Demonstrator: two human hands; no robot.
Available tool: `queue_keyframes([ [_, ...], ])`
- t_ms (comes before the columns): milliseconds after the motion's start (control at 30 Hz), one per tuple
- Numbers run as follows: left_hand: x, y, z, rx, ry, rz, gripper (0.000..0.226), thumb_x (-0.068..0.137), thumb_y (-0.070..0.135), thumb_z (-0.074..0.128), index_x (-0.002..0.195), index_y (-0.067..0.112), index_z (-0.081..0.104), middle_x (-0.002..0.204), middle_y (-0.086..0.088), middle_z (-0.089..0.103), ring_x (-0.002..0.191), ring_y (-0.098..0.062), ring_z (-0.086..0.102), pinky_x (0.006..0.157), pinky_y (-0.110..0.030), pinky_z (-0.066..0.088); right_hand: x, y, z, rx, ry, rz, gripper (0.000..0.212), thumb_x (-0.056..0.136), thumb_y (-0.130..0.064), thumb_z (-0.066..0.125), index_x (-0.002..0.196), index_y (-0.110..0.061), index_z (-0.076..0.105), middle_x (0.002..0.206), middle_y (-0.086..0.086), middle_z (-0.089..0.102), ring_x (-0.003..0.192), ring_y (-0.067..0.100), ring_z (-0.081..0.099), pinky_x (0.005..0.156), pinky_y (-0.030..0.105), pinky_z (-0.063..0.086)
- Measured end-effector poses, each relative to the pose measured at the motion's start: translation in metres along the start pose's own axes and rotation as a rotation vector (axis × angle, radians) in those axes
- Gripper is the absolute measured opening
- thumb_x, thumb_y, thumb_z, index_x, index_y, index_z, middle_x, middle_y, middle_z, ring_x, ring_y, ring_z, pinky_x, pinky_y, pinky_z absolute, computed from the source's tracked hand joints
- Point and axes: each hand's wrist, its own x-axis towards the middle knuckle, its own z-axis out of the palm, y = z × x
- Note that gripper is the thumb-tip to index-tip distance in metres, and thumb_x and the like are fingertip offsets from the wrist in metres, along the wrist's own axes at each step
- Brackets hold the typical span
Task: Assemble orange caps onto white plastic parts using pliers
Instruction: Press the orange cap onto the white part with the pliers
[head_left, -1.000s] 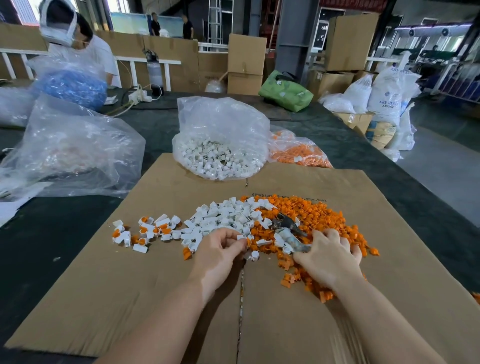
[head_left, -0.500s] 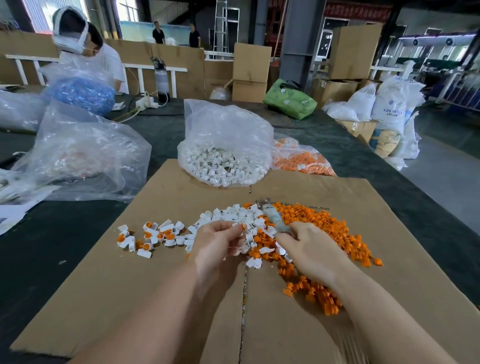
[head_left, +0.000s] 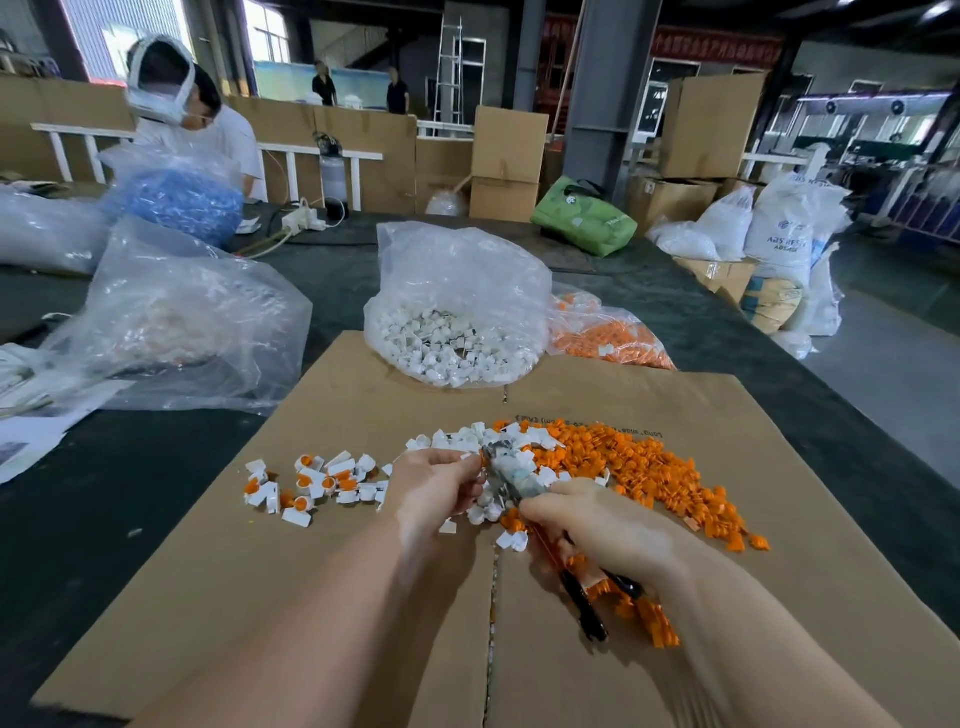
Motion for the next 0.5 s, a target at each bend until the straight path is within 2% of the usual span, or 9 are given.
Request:
queue_keyframes([
  [67, -0.0012, -0.0008, 0.0012, -0.004, 0.009, -0.006, 0.009, 0.086, 0.000, 0.064, 0.078, 0.001, 0.061, 0.055, -0.005, 0.062, 0.043, -0.008, 0.056, 0.053, -0.021, 0.049, 0.0000, 0.0009, 0.0000, -0.100, 0.013, -0.011, 0.020, 0.088, -0.025, 0.053, 0.078, -0.011, 0.042, 0.057, -0.003, 0.041, 0.049, 0.012, 0.037, 0.054, 0.029, 0.033],
  [133, -0.0020, -0.0011, 0.0020, -0.013, 0.010, -0.007, 0.004, 0.087, 0.001, 0.063, 0.083, -0.001, 0.062, 0.059, -0.006, 0.062, 0.043, -0.007, 0.056, 0.051, -0.020, 0.049, -0.0002, 0.0024, 0.0006, -0.123, 0.016, 0.003, 0.018, 0.085, -0.024, 0.055, 0.079, -0.013, 0.043, 0.065, 0.001, 0.048, 0.057, 0.016, 0.044, 0.059, 0.031, 0.034],
  [233, -0.0031, -0.0004, 0.0045, -0.011, 0.000, 0.008, 0.004, 0.087, 0.002, 0.063, 0.084, 0.000, 0.061, 0.061, -0.006, 0.062, 0.047, -0.009, 0.057, 0.050, -0.020, 0.047, 0.0004, 0.0053, 0.0031, -0.123, 0.022, 0.025, 0.012, 0.086, -0.023, 0.054, 0.083, -0.014, 0.045, 0.074, 0.003, 0.058, 0.056, 0.012, 0.058, 0.054, 0.021, 0.041],
  [300, -0.0037, -0.0006, 0.0066, -0.005, -0.011, 0.017, 0.008, 0.088, 0.001, 0.062, 0.079, 0.001, 0.061, 0.059, -0.005, 0.062, 0.049, -0.011, 0.055, 0.054, -0.022, 0.047, 0.0016, 0.0065, 0.0041, -0.203, 0.068, 0.004, 0.009, 0.087, -0.022, 0.051, 0.082, -0.015, 0.046, 0.071, 0.002, 0.057, 0.053, 0.011, 0.053, 0.052, 0.021, 0.039],
  [367, -0.0045, -0.0014, 0.0072, -0.005, -0.022, 0.017, 0.009, 0.088, 0.001, 0.062, 0.079, 0.001, 0.060, 0.061, -0.007, 0.063, 0.049, -0.011, 0.055, 0.055, -0.022, 0.047, 0.0034, 0.0073, 0.0053, -0.239, 0.099, -0.015, 0.007, 0.086, -0.020, 0.049, 0.083, -0.014, 0.047, 0.074, 0.006, 0.055, 0.059, 0.018, 0.050, 0.056, 0.028, 0.040],
  [500, -0.0051, -0.0029, 0.0064, -0.006, -0.030, 0.014, 0.005, 0.088, 0.001, 0.061, 0.083, 0.000, 0.059, 0.065, -0.008, 0.063, 0.047, -0.009, 0.055, 0.048, -0.017, 0.046, 0.0048, 0.0105, 0.0083, -0.299, 0.139, -0.035, 0.011, 0.091, -0.021, 0.045, 0.080, -0.017, 0.043, 0.078, 0.008, 0.052, 0.063, 0.021, 0.048, 0.056, 0.030, 0.041],
])
